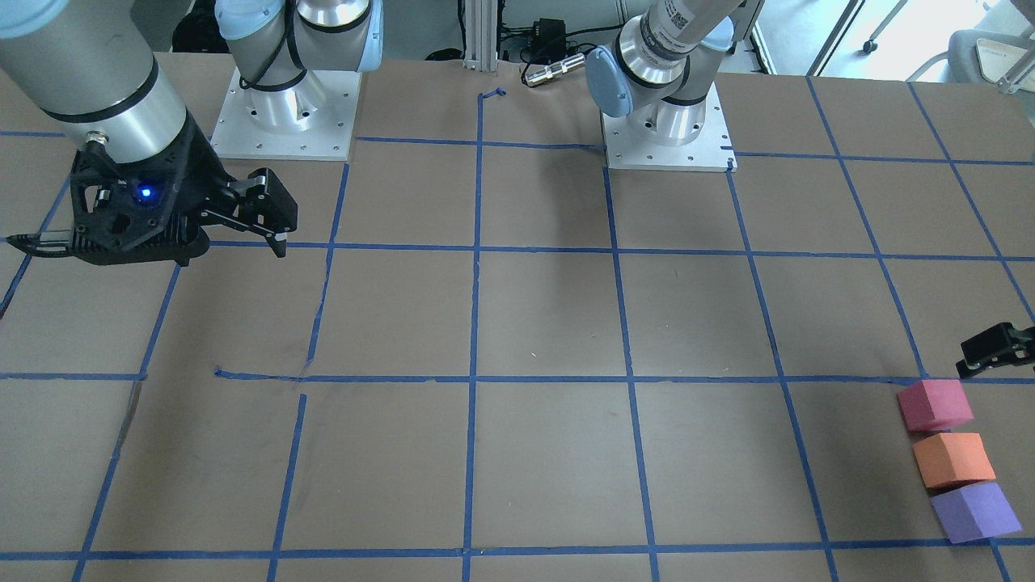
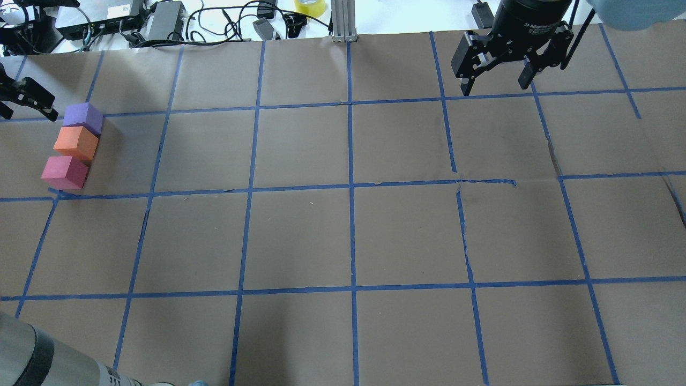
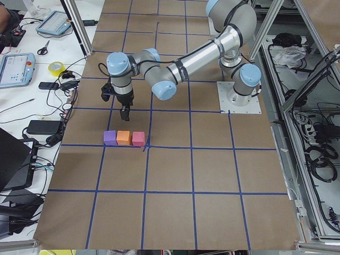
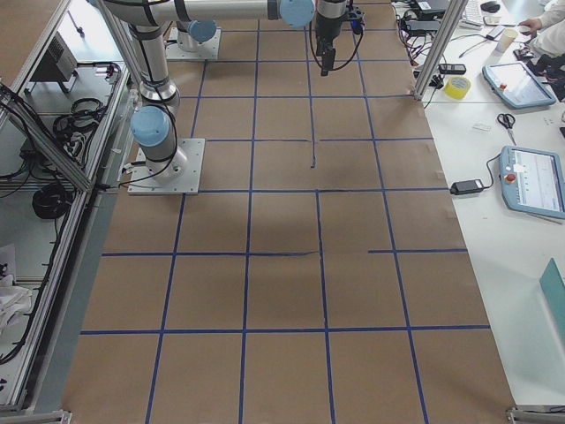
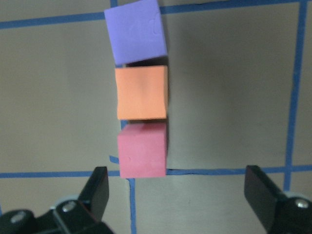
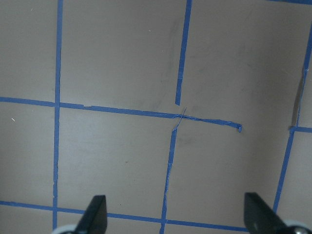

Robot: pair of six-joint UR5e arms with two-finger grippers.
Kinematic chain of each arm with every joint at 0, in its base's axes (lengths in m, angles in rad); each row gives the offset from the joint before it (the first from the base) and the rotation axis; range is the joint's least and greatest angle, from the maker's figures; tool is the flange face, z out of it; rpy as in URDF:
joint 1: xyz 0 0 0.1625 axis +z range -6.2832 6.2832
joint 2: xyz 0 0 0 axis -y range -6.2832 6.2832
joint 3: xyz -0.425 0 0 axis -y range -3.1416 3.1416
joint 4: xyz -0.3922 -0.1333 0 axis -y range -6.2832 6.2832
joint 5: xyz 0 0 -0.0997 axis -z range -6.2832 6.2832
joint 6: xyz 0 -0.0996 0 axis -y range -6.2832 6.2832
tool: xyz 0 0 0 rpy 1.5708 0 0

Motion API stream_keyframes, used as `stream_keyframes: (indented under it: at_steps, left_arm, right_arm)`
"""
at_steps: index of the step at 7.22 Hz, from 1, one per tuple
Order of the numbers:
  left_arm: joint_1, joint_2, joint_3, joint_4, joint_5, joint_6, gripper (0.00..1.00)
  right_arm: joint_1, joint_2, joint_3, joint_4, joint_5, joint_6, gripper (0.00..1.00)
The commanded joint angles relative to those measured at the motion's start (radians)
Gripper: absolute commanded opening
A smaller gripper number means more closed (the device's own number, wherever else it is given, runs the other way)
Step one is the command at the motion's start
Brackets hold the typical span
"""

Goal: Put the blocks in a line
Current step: 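Open the left gripper and raise it away from the cubes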

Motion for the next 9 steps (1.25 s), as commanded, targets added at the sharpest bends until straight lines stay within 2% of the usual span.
stream_keyframes:
  at_steps: [1, 3, 4, 6, 9]
  left_arm:
    - [-0.067, 0.145, -0.005, -0.202, 0.007, -0.071, 1.00]
    - [-0.098, 0.245, -0.006, -0.305, -0.003, -0.190, 1.00]
    - [-0.141, 0.279, -0.014, -0.308, -0.002, -0.264, 1.00]
    - [-0.288, 0.326, -0.057, -0.314, 0.012, -0.516, 1.00]
    - [-0.472, 0.372, -0.104, -0.305, 0.010, -0.739, 1.00]
  right_arm:
    - [0.000, -0.001, 0.000, 0.001, 0.000, -0.003, 1.00]
    - [0.000, 0.002, 0.000, 0.000, 0.000, -0.002, 1.00]
    - [0.000, 0.000, 0.000, 0.001, -0.001, -0.003, 1.00]
    - [0.000, -0.001, 0.000, 0.001, 0.000, -0.003, 1.00]
    - [0.000, -0.001, 0.000, 0.001, -0.001, -0.003, 1.00]
